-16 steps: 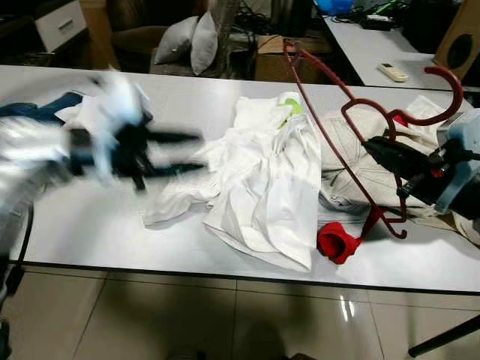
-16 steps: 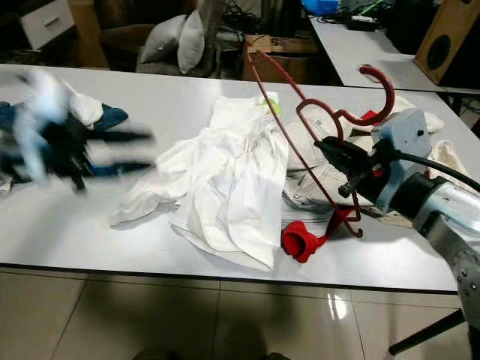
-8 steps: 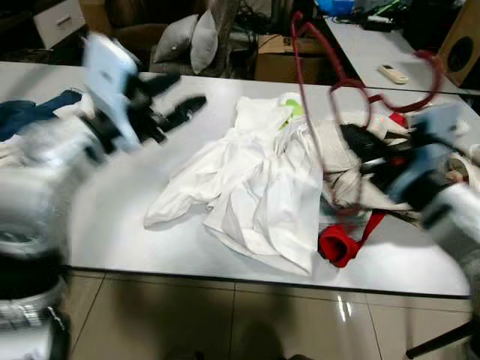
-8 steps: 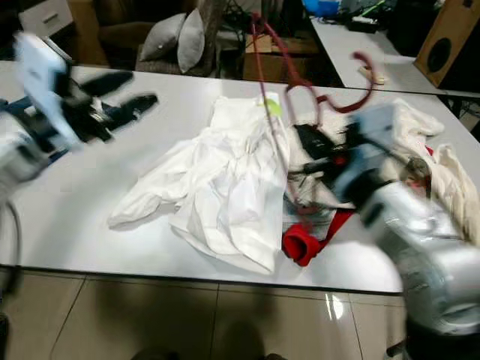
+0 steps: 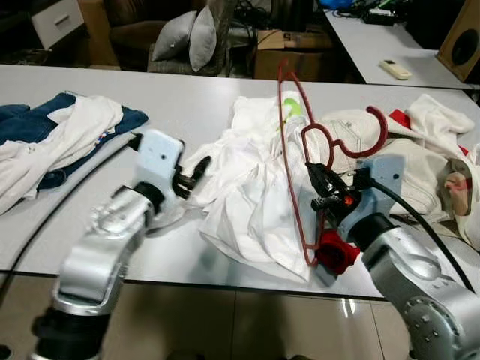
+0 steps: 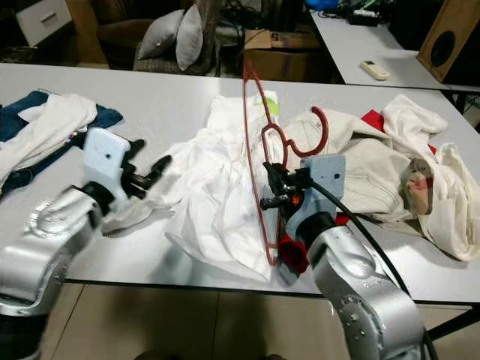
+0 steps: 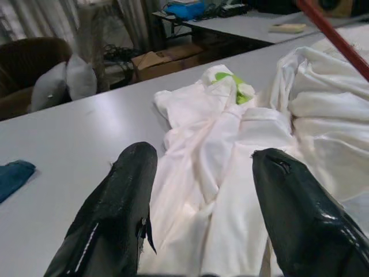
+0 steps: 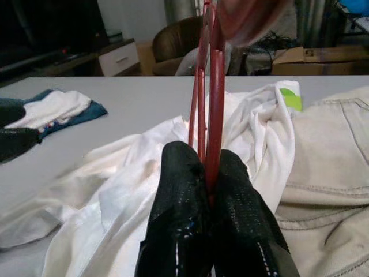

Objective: Hang hanger

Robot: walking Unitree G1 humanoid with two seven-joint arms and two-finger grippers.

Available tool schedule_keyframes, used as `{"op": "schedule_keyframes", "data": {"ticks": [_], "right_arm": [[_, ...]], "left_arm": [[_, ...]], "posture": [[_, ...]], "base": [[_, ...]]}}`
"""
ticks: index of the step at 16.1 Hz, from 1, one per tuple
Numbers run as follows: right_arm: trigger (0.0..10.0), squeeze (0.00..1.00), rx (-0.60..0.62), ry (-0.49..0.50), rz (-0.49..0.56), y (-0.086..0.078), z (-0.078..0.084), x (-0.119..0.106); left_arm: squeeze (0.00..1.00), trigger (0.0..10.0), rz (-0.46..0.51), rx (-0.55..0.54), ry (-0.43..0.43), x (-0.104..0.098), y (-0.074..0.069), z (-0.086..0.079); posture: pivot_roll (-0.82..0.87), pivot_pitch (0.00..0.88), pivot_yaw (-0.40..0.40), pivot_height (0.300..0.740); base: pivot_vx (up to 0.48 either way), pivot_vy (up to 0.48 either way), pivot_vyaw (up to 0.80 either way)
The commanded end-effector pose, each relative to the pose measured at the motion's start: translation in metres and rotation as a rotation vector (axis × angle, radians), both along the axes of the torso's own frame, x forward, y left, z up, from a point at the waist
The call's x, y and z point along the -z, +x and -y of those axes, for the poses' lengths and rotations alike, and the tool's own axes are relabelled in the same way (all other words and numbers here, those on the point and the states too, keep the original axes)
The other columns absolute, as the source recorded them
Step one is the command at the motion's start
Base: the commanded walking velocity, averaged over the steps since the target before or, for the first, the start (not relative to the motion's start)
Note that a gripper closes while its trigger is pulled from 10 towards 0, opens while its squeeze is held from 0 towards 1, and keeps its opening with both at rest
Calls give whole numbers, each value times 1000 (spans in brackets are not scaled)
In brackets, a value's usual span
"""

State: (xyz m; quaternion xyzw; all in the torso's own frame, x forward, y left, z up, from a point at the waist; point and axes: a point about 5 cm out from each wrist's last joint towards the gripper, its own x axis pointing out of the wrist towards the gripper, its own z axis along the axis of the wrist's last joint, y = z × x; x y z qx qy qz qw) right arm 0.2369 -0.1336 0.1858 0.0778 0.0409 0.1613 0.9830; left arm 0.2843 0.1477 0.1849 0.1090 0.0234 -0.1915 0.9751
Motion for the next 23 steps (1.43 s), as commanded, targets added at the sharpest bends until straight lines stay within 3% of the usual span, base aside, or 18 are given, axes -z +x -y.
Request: {"op": "schedule_keyframes", "data": {"ticks": [1,7,23], "right_arm": [[10000,0,43,-4,18,4,4,-2],[10000,0,104,-36,19,1,8,7],[10000,0,110,-29,-4,-3,9,14]], "left_arm": [[0,10000,22,-38,-4,-5,0,-3],[0,10000,-2,-54,-15,-1,-3,-5],[0,10000,-28,-49,-4,2,-4,-2]], "posture": [[14,0,0,740],[12,7,7,740],[0,19,9,740]], "base": [[0,315,0],[0,314,0],[0,320,0]]}}
